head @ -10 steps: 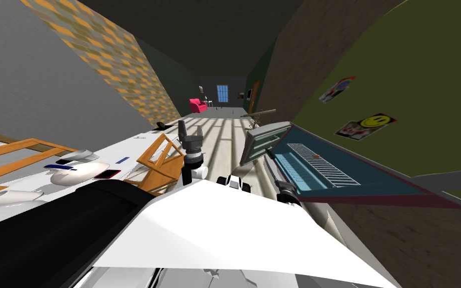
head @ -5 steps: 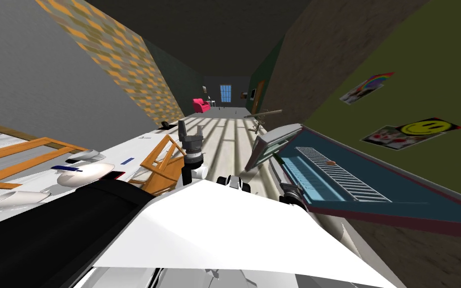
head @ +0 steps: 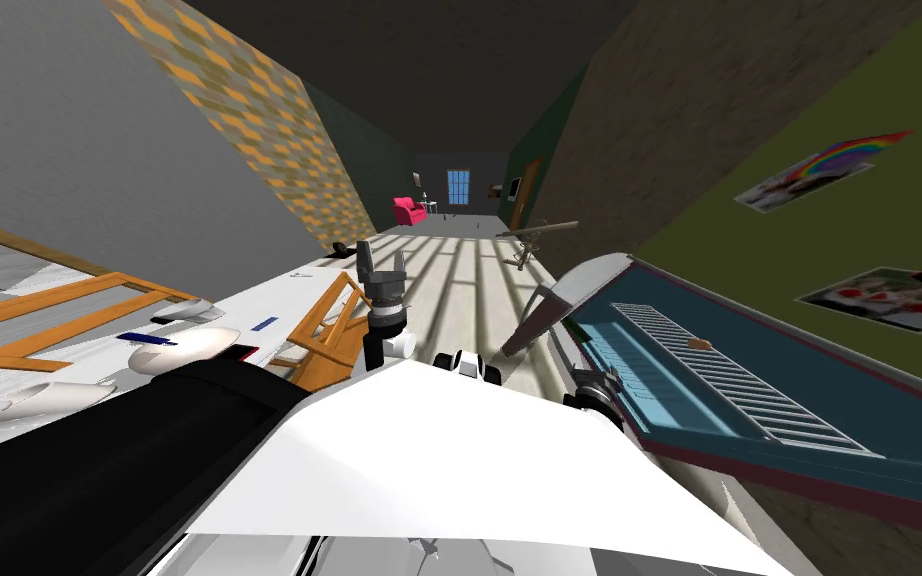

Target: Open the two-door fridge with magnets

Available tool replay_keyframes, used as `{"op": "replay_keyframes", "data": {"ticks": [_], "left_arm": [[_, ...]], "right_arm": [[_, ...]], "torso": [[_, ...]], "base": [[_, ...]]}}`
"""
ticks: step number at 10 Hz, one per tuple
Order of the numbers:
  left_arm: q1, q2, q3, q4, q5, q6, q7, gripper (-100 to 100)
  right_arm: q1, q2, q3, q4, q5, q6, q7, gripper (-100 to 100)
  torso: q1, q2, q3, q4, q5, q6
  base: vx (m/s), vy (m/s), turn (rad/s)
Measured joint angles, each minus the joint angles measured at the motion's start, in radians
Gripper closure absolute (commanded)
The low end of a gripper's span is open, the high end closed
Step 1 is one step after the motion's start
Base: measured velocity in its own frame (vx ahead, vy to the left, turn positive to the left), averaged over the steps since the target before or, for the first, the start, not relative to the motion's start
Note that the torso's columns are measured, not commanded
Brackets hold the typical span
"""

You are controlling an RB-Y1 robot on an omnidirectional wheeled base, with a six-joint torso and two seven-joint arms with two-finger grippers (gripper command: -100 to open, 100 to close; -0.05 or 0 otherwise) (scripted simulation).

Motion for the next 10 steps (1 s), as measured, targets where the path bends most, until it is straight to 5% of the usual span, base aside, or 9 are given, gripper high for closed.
{"op": "replay_keyframes", "data": {"ticks": [8, 10], "left_arm": [[0.000, 0.000, 0.000, 0.000, 0.000, 0.000, 0.000, 0], [0.000, 0.000, 0.000, 0.000, 0.000, 0.000, 0.000, 0]], "right_arm": [[-0.032, -0.101, 0.064, 0.082, 0.144, 0.195, 0.100, -100], [-0.033, -0.129, 0.083, 0.074, 0.168, 0.239, 0.143, -100]], "torso": [[0.002, -0.006, -0.004, 0.004, 0.006, -0.007], [0.001, -0.006, -0.005, 0.006, 0.012, -0.004]], "base": [[0.097, 0.103, 0.088], [0.102, 0.066, 0.062]]}}
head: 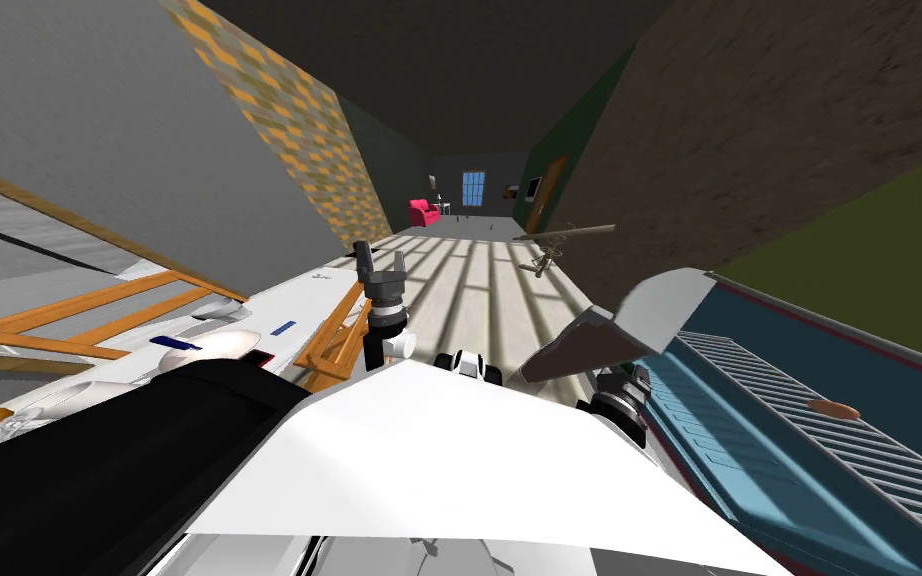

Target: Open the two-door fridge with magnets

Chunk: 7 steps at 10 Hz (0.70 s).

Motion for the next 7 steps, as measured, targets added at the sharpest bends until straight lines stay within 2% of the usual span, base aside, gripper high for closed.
{"op": "replay_keyframes", "data": {"ticks": [2, 5, 6, 7], "left_arm": [[0.000, 0.000, 0.000, 0.000, 0.000, 0.000, 0.000, 0], [0.000, 0.000, 0.000, 0.000, 0.000, 0.000, 0.000, 0], [0.000, 0.000, 0.000, 0.000, 0.000, 0.000, 0.000, 0], [-0.001, 0.000, 0.000, 0.000, 0.000, 0.000, 0.000, 0]], "right_arm": [[-0.033, -0.018, -0.004, 0.035, 0.026, 0.025, -0.003, -100], [-0.049, -0.042, 0.003, 0.047, 0.051, 0.064, 0.019, -100], [-0.049, -0.041, 0.002, 0.047, 0.051, 0.063, 0.018, -100], [-0.056, -0.044, -0.024, 0.074, 0.038, 0.049, 0.014, -100]], "torso": [[-0.007, 0.005, 0.004, -0.005, -0.012, 0.003], [-0.001, 0.008, 0.006, -0.005, -0.012, 0.005], [-0.001, 0.009, 0.007, -0.005, -0.012, 0.004], [0.000, 0.015, 0.010, -0.004, -0.012, 0.003]], "base": [[0.081, 0.004, 0.075], [0.044, 0.014, 0.026], [-0.154, 0.027, 0.407], [-0.167, 0.027, 0.254]]}}
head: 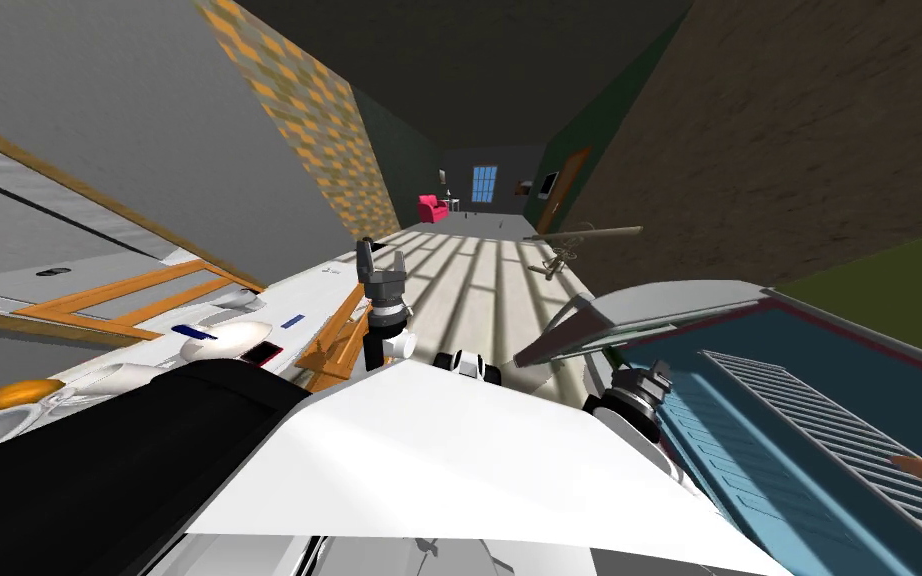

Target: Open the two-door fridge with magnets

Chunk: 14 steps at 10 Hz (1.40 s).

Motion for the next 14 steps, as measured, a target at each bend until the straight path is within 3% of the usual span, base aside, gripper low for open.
{"op": "replay_keyframes", "data": {"ticks": [5, 6, 8, 10, 14], "left_arm": [[0.000, 0.000, 0.000, 0.000, 0.000, 0.000, 0.000, 0], [0.000, 0.000, 0.000, 0.000, 0.000, 0.000, 0.000, 0], [0.000, 0.000, 0.000, 0.000, 0.000, 0.000, 0.000, 0], [0.001, 0.000, 0.000, 0.000, 0.000, 0.000, 0.000, 0], [0.000, 0.000, 0.000, 0.000, 0.000, 0.000, 0.000, 0]], "right_arm": [[-0.034, -0.006, -0.098, 0.160, -0.044, -0.068, -0.025, -100], [-0.022, -0.014, -0.123, 0.173, -0.057, -0.078, -0.025, -100], [-0.039, -0.017, -0.157, 0.222, -0.076, -0.101, -0.027, -100], [-0.048, -0.019, -0.180, 0.284, -0.081, -0.121, -0.044, -100], [-0.088, -0.026, -0.273, 0.422, -0.130, -0.186, -0.056, -100]], "torso": [[-0.001, -0.011, -0.007, -0.003, -0.001, 0.000], [-0.001, -0.010, -0.006, -0.003, 0.000, 0.002], [0.000, -0.008, -0.005, -0.002, 0.000, 0.000], [-0.003, -0.010, -0.006, -0.003, 0.000, 0.003], [-0.002, -0.009, -0.005, -0.002, 0.000, 0.002]], "base": [[-0.146, 0.026, 0.287], [-0.053, 0.005, 0.050], [-0.137, 0.050, 0.342], [-0.100, 0.038, 0.189], [-0.128, 0.058, 0.262]]}}
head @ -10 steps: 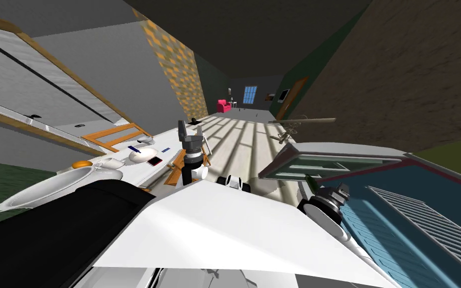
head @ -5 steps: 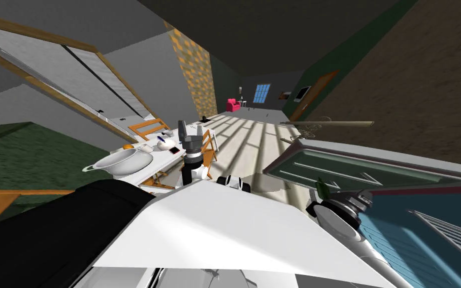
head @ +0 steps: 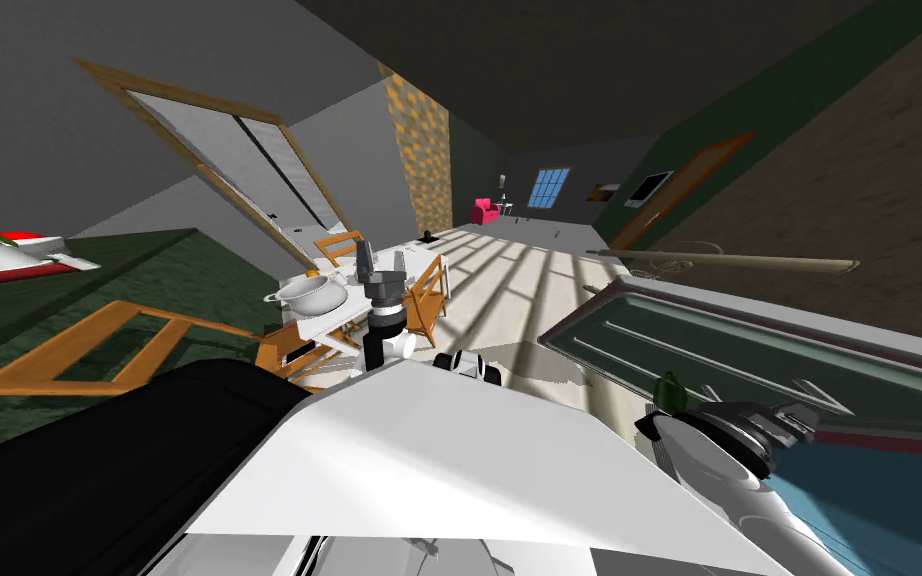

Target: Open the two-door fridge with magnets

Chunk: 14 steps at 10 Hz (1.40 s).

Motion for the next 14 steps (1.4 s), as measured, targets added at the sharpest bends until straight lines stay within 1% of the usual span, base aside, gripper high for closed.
{"op": "replay_keyframes", "data": {"ticks": [1, 2, 3, 4, 5, 6, 7, 8, 9, 10, 11, 12, 13, 14], "left_arm": [[0.000, 0.000, 0.000, 0.000, 0.000, 0.000, 0.000, 0], [0.000, 0.000, 0.000, 0.000, 0.000, 0.000, 0.000, 0], [0.000, 0.000, 0.000, 0.000, 0.000, 0.000, 0.000, 0], [0.000, 0.000, 0.000, 0.000, 0.000, 0.000, 0.000, 0], [0.000, 0.000, 0.000, 0.000, 0.000, 0.000, 0.000, 0], [0.000, 0.000, 0.000, 0.000, 0.000, 0.000, 0.000, 0], [0.000, 0.000, 0.000, 0.000, 0.000, 0.000, 0.000, 0], [0.000, 0.000, 0.000, 0.000, 0.000, 0.000, 0.000, 0], [0.000, 0.000, 0.000, 0.000, 0.000, 0.000, 0.000, 0], [0.000, 0.000, 0.000, 0.000, 0.000, 0.000, 0.000, 0], [0.000, 0.000, 0.000, 0.000, 0.000, 0.000, 0.000, 0], [0.000, 0.000, 0.000, 0.000, 0.000, 0.000, 0.000, 0], [0.000, 0.000, 0.000, 0.000, 0.000, 0.000, 0.000, 0], [0.000, 0.000, 0.000, 0.000, 0.000, 0.000, 0.000, 0]], "right_arm": [[-0.002, -0.001, -0.008, 0.031, -0.002, -0.006, -0.002, -100], [-0.011, -0.005, -0.033, 0.068, -0.015, -0.022, -0.009, -100], [-0.010, -0.009, -0.054, 0.106, -0.022, -0.037, -0.020, -100], [-0.006, -0.018, -0.087, 0.129, -0.044, -0.057, -0.024, -100], [-0.007, -0.019, -0.114, 0.145, -0.060, -0.069, -0.017, -100], [-0.020, -0.021, -0.120, 0.181, -0.059, -0.077, -0.020, -100], [-0.027, -0.023, -0.147, 0.217, -0.067, -0.095, -0.035, -100], [-0.036, -0.023, -0.163, 0.252, -0.074, -0.107, -0.039, -100], [-0.033, -0.023, -0.174, 0.262, -0.084, -0.109, -0.030, -100], [-0.044, -0.025, -0.200, 0.293, -0.095, -0.124, -0.035, -100], [-0.057, -0.022, -0.211, 0.334, -0.093, -0.136, -0.049, -100], [-0.062, -0.028, -0.216, 0.373, -0.093, -0.148, -0.061, -100], [-0.062, -0.029, -0.217, 0.377, -0.093, -0.150, -0.063, 0], [-0.062, -0.029, -0.217, 0.377, -0.093, -0.150, -0.063, 0]], "torso": [[-0.003, -0.002, -0.002, -0.001, -0.001, 0.001], [0.001, 0.001, 0.000, 0.000, 0.000, -0.001], [0.001, 0.002, 0.001, 0.000, 0.000, 0.000], [0.001, 0.003, 0.002, 0.001, 0.000, -0.001], [0.001, 0.000, 0.000, 0.000, 0.000, 0.000], [-0.003, -0.004, -0.003, -0.001, -0.001, 0.001], [0.000, -0.001, -0.001, -0.001, -0.001, -0.002], [0.000, 0.000, 0.000, 0.000, 0.000, 0.000], [-0.002, -0.002, -0.001, -0.001, -0.001, 0.001], [0.002, 0.000, 0.000, 0.000, 0.000, -0.002], [0.002, 0.002, 0.001, 0.000, 0.000, 0.000], [-0.001, 0.001, 0.000, 0.000, 0.000, 0.001], [-0.003, -0.002, -0.001, -0.001, -0.001, 0.000], [-0.003, -0.002, -0.002, -0.001, -0.001, -0.001]], "base": [[-0.139, 0.076, 0.286], [-0.151, 0.075, 0.355], [-0.180, 0.082, 0.404], [-0.143, 0.096, 0.298], [-0.051, 0.051, 0.061], [-0.117, 0.083, 0.300], [-0.117, 0.076, 0.317], [-0.039, 0.035, 0.088], [-0.080, 0.086, 0.365], [-0.105, 0.091, 0.295], [-0.061, 0.055, 0.043], [-0.021, 0.021, -0.010], [-0.007, 0.006, -0.001], [0.000, 0.000, 0.000]]}}
